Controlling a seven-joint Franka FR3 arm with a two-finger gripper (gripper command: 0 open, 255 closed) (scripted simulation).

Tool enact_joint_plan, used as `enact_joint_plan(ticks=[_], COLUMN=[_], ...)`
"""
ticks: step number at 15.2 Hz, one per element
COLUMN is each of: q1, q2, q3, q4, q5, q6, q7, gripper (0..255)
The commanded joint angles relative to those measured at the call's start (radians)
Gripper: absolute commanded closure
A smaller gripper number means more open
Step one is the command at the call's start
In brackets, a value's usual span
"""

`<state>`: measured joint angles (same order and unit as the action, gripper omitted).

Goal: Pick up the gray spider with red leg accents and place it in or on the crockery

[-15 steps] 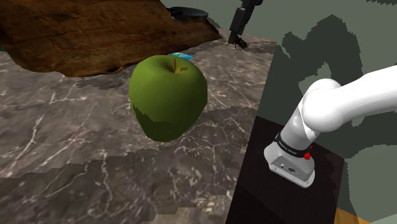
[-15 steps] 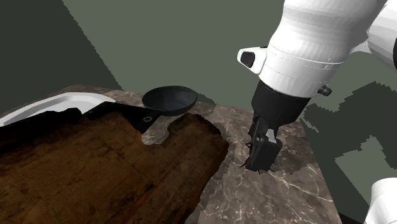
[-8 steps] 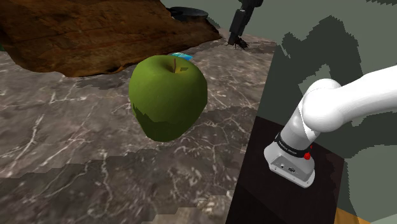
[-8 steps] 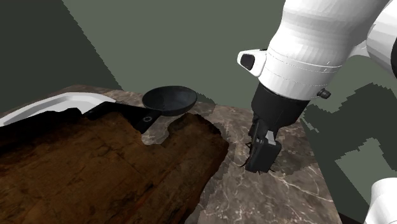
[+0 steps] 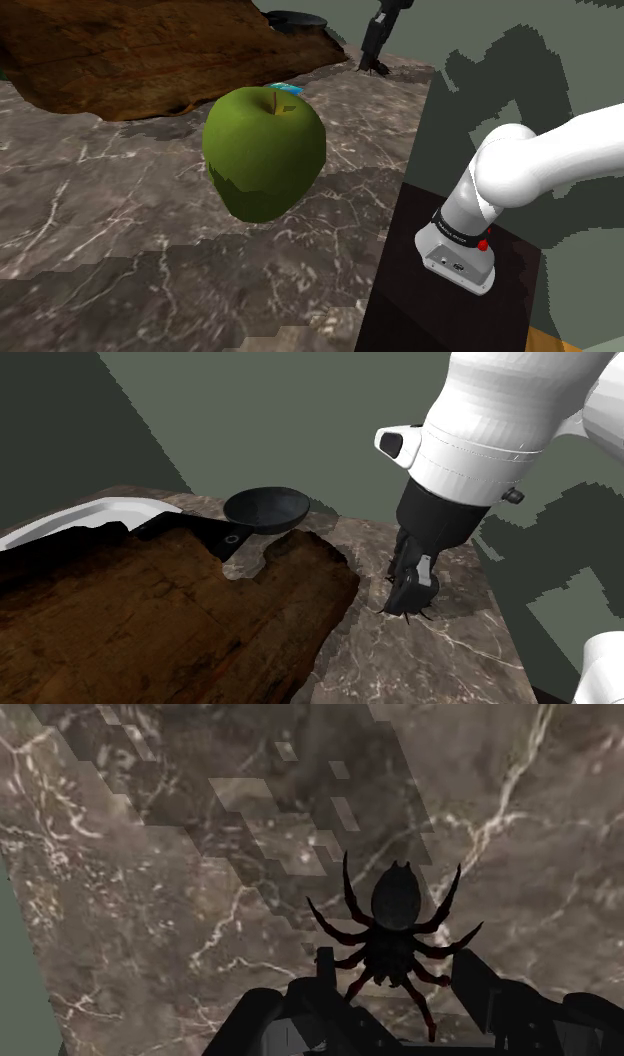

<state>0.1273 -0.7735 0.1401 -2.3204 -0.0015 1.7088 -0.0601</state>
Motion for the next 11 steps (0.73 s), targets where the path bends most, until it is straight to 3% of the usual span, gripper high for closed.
enact_joint_plan(ticks=[1, 11], q1=[-0.001, -0.007], q2=[0.003, 0.044], q3=[-0.001, -0.004], q4=[-0.006, 0.144], q5=[0.0, -0.006], q6=[-0.001, -0.11], q7=[0.0, -0.006], gripper=[255, 255])
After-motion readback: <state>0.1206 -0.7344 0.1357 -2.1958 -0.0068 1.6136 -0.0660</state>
